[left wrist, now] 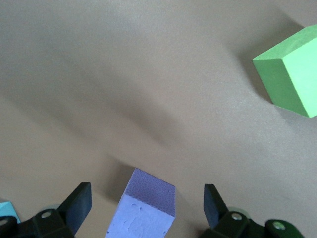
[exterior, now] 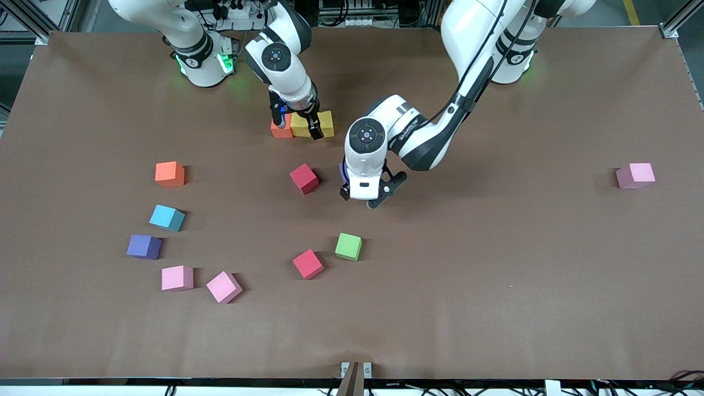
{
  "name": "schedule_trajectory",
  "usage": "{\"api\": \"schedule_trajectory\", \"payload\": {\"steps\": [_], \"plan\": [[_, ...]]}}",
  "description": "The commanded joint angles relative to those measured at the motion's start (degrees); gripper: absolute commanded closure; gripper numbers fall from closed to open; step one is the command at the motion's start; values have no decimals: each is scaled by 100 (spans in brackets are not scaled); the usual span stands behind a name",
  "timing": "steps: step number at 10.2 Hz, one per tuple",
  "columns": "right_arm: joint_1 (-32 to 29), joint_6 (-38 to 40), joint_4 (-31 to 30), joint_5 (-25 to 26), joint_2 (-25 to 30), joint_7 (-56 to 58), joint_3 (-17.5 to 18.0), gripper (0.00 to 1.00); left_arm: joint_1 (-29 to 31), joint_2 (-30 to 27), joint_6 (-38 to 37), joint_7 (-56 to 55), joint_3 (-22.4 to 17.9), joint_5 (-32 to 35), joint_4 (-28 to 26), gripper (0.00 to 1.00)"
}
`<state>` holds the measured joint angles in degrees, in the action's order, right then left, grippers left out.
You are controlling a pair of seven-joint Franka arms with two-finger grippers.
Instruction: Form number 2 with 11 blocks
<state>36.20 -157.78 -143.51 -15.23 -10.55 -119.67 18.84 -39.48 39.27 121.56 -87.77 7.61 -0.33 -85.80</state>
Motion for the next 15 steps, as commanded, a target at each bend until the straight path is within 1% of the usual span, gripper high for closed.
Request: {"api": "schedule_trajectory", "payload": {"steps": [1,4,5,6,7,9,10,12,14,15], "plan": [[-35,368,-63,152,403,-241,94,0,1,37,-18,41,-6,164,125,0],[-78,696,-2,179,685,-206,94,0,-77,37,-18,50,3,226,117,0],[-209,940,155,483,703,-206,94,0,-86,63,-18,67,3,243,117,0],[-358,1334,331,913,704,-206,85,0,-104,98,-18,328,3,365,117,0],[-525,1521,429,1239,704,-188,68,0,-139,107,-18,740,3,410,117,0],[-946,1619,508,1759,730,82,41,0,-183,107,-18,770,38,376,117,0],[-1218,1619,509,1778,739,458,41,0,-262,107,-9,805,56,367,108,0],[-1885,1619,517,1796,721,1590,33,0,-638,203,-9,1146,73,332,99,0],[-2562,1619,552,2006,704,2681,6,0,-755,274,104,1271,126,147,29,0],[-2809,1628,561,2190,712,3156,-116,0,-763,283,114,1280,135,147,3,0]]}}
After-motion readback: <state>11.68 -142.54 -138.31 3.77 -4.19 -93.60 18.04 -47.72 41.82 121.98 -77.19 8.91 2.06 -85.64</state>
